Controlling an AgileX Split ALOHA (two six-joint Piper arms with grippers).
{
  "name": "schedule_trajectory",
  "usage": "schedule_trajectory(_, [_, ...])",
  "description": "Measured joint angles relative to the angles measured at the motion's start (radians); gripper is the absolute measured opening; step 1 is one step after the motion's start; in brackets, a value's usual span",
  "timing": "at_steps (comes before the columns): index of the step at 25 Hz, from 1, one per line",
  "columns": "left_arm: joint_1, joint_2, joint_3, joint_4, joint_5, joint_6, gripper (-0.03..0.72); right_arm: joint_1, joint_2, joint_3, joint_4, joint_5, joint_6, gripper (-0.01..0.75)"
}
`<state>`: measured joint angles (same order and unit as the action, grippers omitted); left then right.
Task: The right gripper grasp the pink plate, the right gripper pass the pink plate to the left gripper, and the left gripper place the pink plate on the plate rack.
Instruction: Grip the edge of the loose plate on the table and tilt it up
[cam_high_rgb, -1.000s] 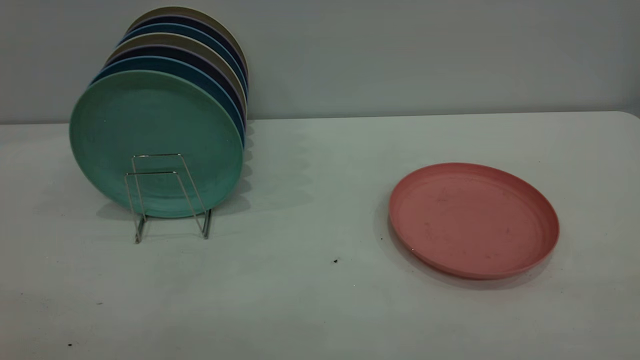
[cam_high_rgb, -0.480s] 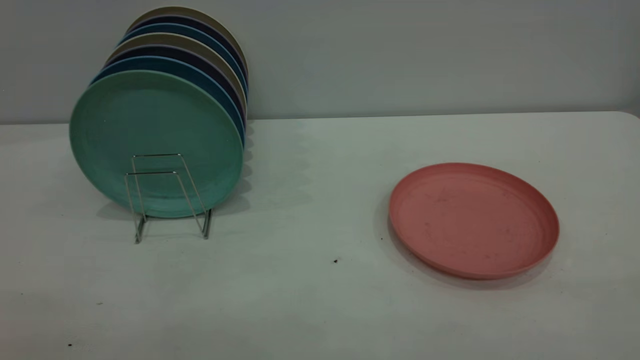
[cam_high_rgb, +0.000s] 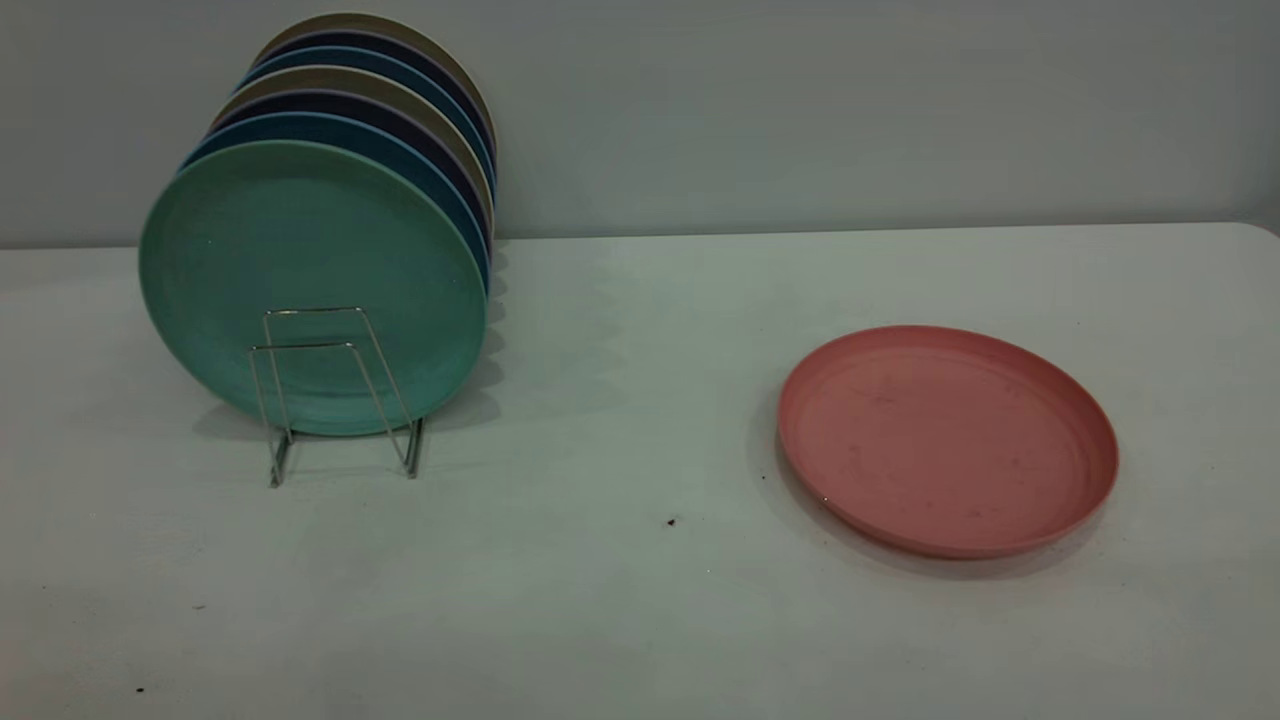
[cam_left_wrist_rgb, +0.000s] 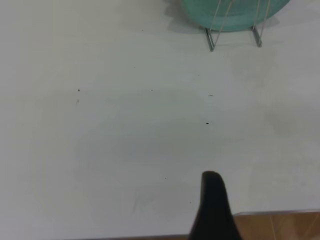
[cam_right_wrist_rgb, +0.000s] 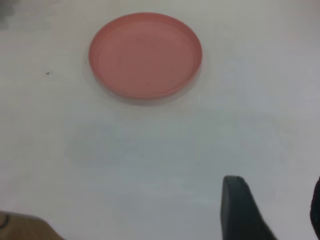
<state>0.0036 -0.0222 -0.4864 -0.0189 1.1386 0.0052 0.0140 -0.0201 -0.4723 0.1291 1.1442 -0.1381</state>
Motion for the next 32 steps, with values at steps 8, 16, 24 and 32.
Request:
schedule_trajectory(8, [0.0, 0.0, 0.0, 0.0, -0.001, 0.0, 0.57, 0.0, 0.0, 0.0, 0.0, 0.0, 0.0, 0.357])
schedule_trajectory(16, [0.0, 0.069, -0.067, 0.0, -0.045, -0.064, 0.57, 0.0, 0.048, -0.014, 0.042, -0.059, 0.001, 0.359])
schedule_trajectory(24, [0.0, 0.571, -0.238, -0.003, -0.291, 0.008, 0.584, 0.0, 0.518, -0.069, 0.099, -0.319, -0.002, 0.485])
schedule_trajectory(32, [0.0, 1.047, -0.415, -0.042, -0.388, 0.14, 0.585, 0.0, 0.974, -0.15, 0.216, -0.511, -0.143, 0.514])
